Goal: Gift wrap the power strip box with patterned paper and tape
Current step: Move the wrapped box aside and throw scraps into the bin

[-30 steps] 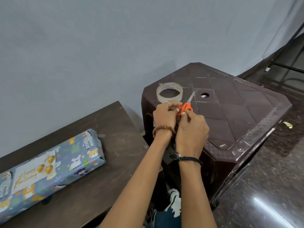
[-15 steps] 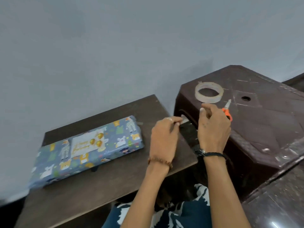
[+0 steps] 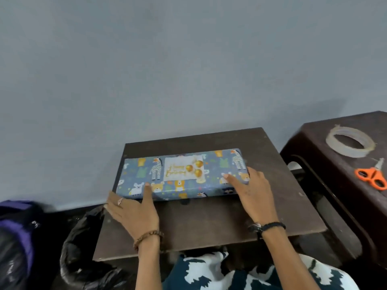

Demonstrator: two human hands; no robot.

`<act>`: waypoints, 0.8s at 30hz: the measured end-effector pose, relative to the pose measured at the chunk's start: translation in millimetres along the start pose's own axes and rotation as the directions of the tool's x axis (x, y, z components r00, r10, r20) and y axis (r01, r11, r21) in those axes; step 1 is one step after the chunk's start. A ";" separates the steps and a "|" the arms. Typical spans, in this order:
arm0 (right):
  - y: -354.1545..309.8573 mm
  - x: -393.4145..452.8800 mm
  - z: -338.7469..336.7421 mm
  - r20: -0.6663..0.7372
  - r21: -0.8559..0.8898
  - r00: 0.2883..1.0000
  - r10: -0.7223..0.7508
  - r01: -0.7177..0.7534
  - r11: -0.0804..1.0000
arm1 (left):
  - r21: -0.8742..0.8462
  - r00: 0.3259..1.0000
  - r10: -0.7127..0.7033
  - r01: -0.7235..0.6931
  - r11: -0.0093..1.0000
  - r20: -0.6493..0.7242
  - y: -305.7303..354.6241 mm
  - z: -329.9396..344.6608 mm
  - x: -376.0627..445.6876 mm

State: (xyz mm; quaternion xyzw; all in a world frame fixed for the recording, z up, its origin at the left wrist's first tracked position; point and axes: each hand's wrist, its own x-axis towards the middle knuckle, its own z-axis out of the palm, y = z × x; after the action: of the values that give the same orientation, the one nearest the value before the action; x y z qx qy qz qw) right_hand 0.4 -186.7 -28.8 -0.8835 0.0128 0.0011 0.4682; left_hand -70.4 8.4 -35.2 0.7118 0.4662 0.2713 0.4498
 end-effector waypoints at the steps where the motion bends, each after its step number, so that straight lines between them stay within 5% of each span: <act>1: -1.0 0.4 2.2 -0.030 -0.042 0.999 0.022 -0.023 0.999 | -0.067 1.000 -0.027 0.028 0.997 0.010 -1.1 2.9 3.0; 5: 0.9 5.5 5.5 -0.101 -0.042 0.991 0.092 -0.097 0.994 | -0.139 1.000 -0.026 0.025 0.990 -0.005 5.6 14.0 3.2; 13: -16.4 56.9 -11.5 -0.217 0.474 0.971 0.099 0.016 0.880 | -0.308 0.996 0.089 -0.088 0.947 -0.011 45.0 35.5 6.0; 24: 4.3 125.1 14.9 -0.099 0.355 0.992 0.079 -0.039 0.934 | -0.356 0.994 0.074 -0.040 0.934 0.082 50.6 79.3 53.1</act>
State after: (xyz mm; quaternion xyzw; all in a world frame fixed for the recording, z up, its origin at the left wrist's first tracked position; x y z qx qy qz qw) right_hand 125.5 -179.5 -42.4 -0.7833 0.0652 -0.0364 0.6171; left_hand 36.9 17.8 -27.3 0.6447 0.3671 0.3297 0.5839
